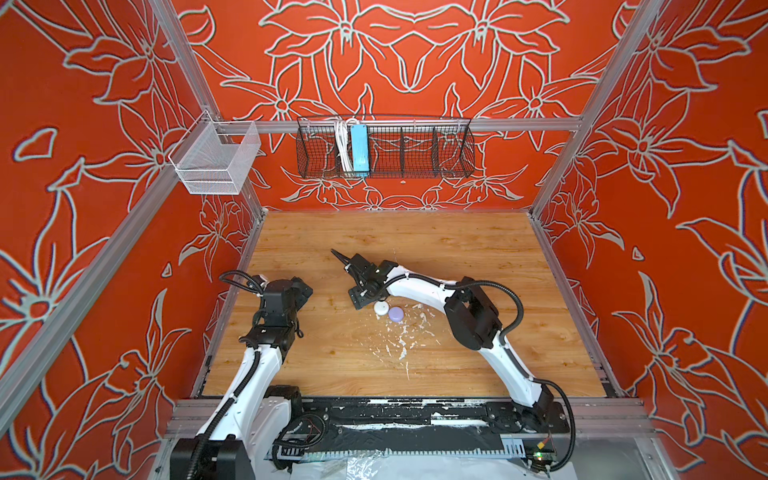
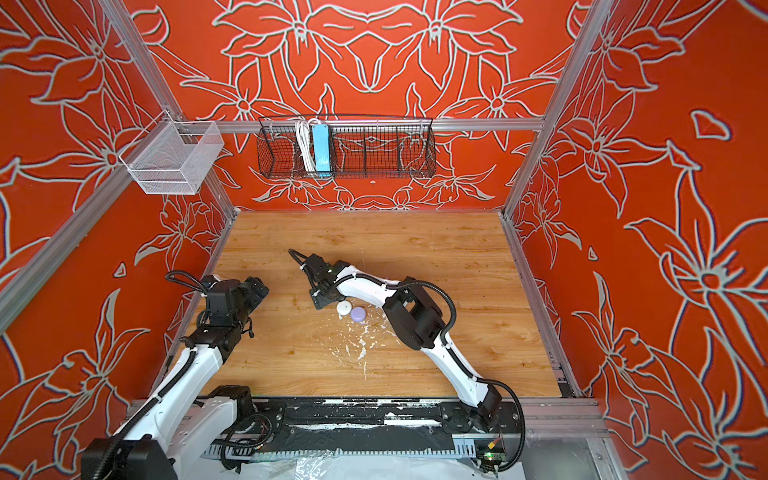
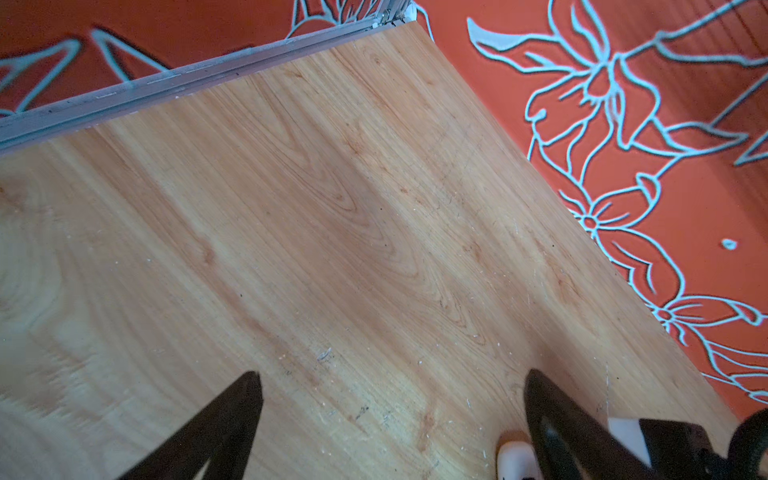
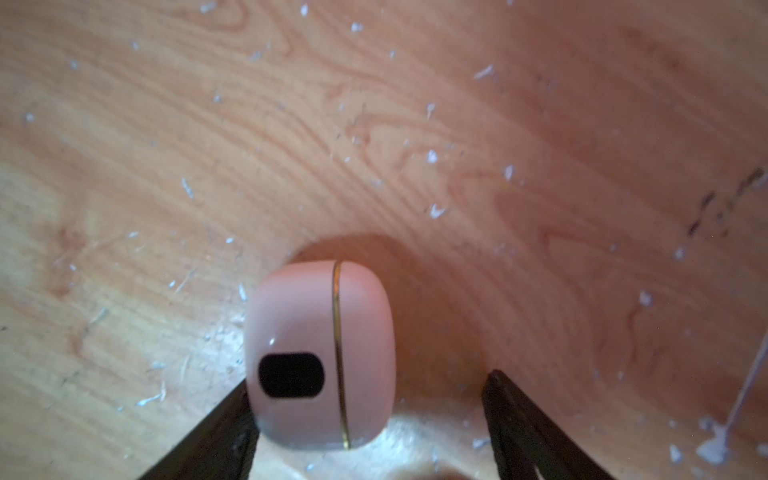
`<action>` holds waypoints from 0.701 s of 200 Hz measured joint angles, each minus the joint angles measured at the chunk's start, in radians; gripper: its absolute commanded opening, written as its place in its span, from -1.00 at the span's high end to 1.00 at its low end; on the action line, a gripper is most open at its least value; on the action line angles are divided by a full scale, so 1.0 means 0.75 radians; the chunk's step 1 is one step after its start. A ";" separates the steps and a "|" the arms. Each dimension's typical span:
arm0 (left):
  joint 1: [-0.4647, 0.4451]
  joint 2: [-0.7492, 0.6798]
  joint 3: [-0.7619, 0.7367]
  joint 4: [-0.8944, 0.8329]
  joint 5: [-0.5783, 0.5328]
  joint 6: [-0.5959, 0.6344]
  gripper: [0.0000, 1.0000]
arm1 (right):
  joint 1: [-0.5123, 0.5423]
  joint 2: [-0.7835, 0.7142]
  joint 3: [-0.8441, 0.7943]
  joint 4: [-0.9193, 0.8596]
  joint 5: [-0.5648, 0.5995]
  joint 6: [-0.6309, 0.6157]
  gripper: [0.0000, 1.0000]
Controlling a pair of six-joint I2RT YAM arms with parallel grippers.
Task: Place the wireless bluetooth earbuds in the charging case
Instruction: 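Align the right gripper over the white charging case and close on it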
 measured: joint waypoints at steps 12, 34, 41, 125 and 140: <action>0.000 0.004 0.000 0.003 0.005 0.005 -0.95 | -0.009 0.000 0.000 0.012 -0.007 -0.009 -0.61; 0.000 0.005 0.000 0.004 0.008 0.011 -0.95 | -0.012 0.004 0.001 0.019 -0.009 -0.030 -0.52; 0.000 0.005 0.000 0.006 0.011 0.014 -0.95 | -0.012 0.008 0.005 0.017 -0.008 -0.034 -0.51; 0.000 0.009 0.000 0.030 0.026 0.030 -0.94 | -0.008 0.024 0.013 0.077 -0.007 -0.098 -0.30; 0.000 0.014 0.000 0.031 0.031 0.030 -0.95 | -0.008 0.030 0.013 0.098 -0.011 -0.110 -0.30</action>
